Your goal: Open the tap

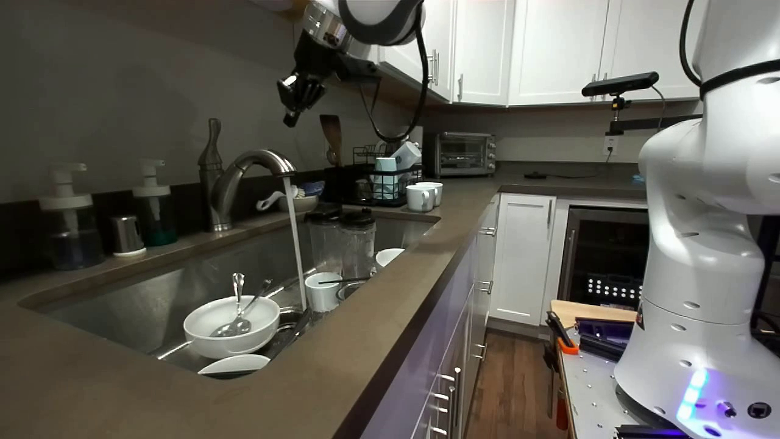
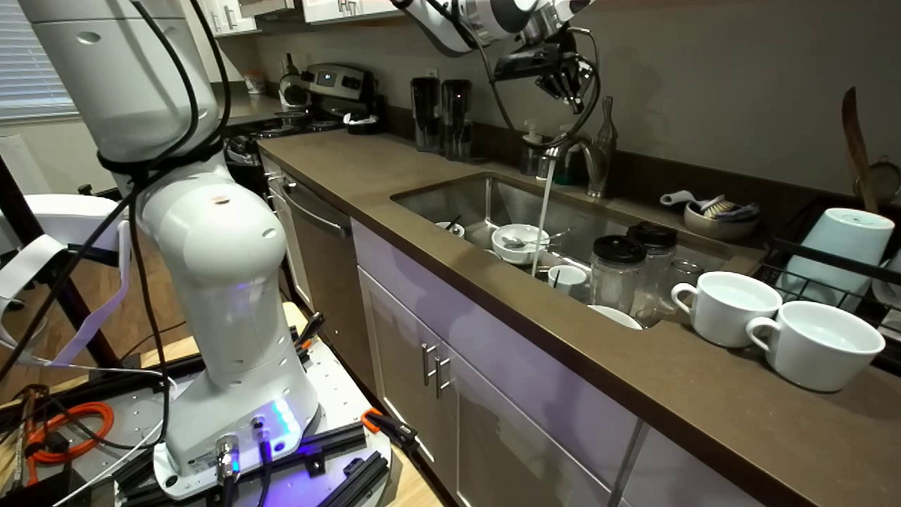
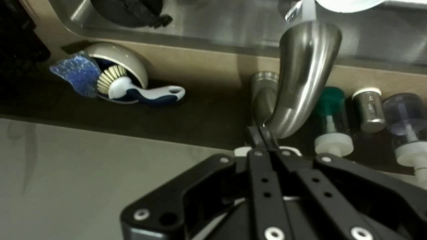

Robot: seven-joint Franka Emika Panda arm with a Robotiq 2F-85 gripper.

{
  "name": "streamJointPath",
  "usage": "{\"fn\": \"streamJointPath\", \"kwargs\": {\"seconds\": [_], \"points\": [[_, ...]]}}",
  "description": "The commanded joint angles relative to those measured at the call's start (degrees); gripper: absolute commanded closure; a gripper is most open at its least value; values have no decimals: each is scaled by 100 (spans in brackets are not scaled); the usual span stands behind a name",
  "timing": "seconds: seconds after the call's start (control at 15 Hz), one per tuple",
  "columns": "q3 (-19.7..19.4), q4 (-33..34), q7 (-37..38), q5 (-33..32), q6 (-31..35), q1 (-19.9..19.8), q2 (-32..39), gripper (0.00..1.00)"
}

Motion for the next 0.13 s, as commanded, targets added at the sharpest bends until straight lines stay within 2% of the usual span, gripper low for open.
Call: {"fn": "streamJointPath", "kwargs": {"seconds": [0.0, 0.07], "points": [[551, -439, 170, -117, -1022, -389, -775, 98], [650, -487, 106, -24, -1274, -433, -917, 98]]}}
